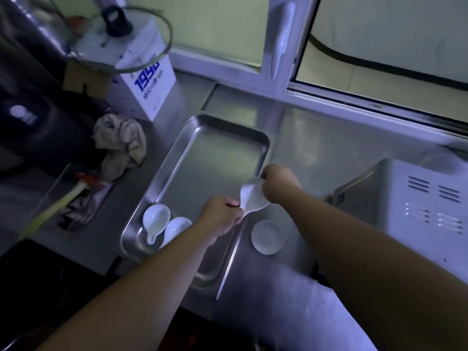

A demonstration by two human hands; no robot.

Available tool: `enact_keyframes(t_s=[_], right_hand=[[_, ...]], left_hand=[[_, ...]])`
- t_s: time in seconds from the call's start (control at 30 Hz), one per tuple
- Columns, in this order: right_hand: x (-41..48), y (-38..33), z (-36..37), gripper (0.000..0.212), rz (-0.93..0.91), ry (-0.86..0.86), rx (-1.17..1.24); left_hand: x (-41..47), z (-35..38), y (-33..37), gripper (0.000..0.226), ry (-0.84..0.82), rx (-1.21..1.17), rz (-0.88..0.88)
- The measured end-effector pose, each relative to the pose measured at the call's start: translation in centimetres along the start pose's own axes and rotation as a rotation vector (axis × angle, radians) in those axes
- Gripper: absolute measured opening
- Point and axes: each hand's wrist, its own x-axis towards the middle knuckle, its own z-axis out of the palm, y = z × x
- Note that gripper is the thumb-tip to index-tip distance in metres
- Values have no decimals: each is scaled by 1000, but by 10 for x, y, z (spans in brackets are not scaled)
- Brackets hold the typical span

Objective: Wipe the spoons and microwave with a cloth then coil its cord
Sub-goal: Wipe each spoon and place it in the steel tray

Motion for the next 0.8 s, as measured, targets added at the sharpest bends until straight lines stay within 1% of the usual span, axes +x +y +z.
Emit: enact_keyframes(t_s=[0.1, 0.2, 0.27, 0.37, 0.47, 0.57, 0.67, 0.8], right_hand=[[-14, -27, 21, 36, -69, -33, -28], [-27, -50, 44, 37, -127, -73, -58], [-35, -60, 62, 37, -144, -111, -77], [-47, -67, 88, 35, -156, -158, -109], [-54, -69, 108, 33, -185, -197, -163], [-58, -71, 123, 34, -187, -218, -192], [-61, -72, 136, 35, -176, -235, -213], [-59, -74, 148, 35, -168, -228, -223]], left_hand=[[-10, -25, -32, 22, 37, -33, -12], [-23, -46, -61, 35, 51, -28, -49], [-31, -55, -79, 32, 68, 6, -86], [-40, -62, -103, 18, 86, 109, -103], [-41, -63, -126, 26, 73, 191, -111], [-39, -62, -141, 17, 72, 296, -107], [-34, -61, -151, 21, 63, 411, -77], [-24, -65, -160, 17, 77, 530, -60]])
